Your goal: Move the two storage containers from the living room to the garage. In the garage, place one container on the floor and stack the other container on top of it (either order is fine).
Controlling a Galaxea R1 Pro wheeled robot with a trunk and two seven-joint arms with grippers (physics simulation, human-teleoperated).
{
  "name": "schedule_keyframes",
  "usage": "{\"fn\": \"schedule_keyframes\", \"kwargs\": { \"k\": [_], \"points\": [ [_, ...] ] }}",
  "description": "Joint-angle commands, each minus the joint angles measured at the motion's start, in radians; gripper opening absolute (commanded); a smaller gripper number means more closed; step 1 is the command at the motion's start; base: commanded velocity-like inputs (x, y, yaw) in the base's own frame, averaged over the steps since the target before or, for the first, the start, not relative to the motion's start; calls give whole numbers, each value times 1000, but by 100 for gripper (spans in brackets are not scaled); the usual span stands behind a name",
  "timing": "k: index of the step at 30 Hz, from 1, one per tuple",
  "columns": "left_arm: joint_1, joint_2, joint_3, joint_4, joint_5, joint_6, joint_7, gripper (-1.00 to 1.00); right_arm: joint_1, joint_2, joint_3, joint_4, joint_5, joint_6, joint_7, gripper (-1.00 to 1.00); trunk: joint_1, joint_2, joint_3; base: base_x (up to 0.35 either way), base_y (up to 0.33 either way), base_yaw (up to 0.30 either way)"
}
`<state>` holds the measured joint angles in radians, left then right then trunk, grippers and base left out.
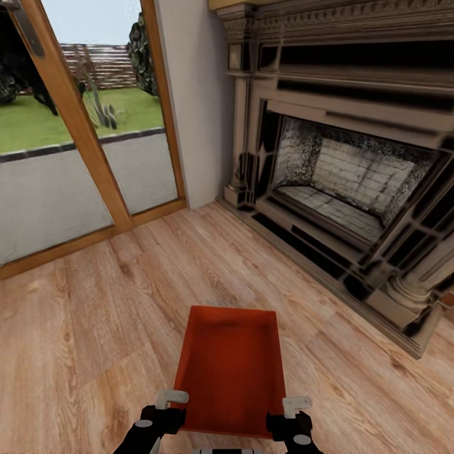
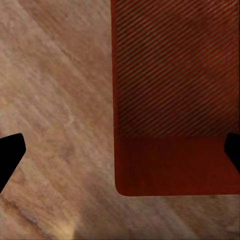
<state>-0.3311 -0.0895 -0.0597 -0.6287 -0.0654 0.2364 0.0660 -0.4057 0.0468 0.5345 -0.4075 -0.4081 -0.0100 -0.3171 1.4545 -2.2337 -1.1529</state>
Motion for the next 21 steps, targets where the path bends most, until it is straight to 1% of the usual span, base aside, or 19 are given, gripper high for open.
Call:
{"fn": "schedule_keyframes", "kwargs": {
  "k": [1,13,21],
  "points": [
    [0,0,-3,-2,-7,6,5,100,-1,-1,8,-1,-9,-1,-7,100,0,0,-1,0,0,0],
    [0,1,-3,-2,-7,6,5,100,-1,3,8,-2,-9,-1,-9,100,0,0,-2,0,0,0],
    [0,1,-3,-3,-7,6,5,100,-1,-1,8,-2,-11,-2,-19,100,0,0,-13,0,0,0]
  ]
}}
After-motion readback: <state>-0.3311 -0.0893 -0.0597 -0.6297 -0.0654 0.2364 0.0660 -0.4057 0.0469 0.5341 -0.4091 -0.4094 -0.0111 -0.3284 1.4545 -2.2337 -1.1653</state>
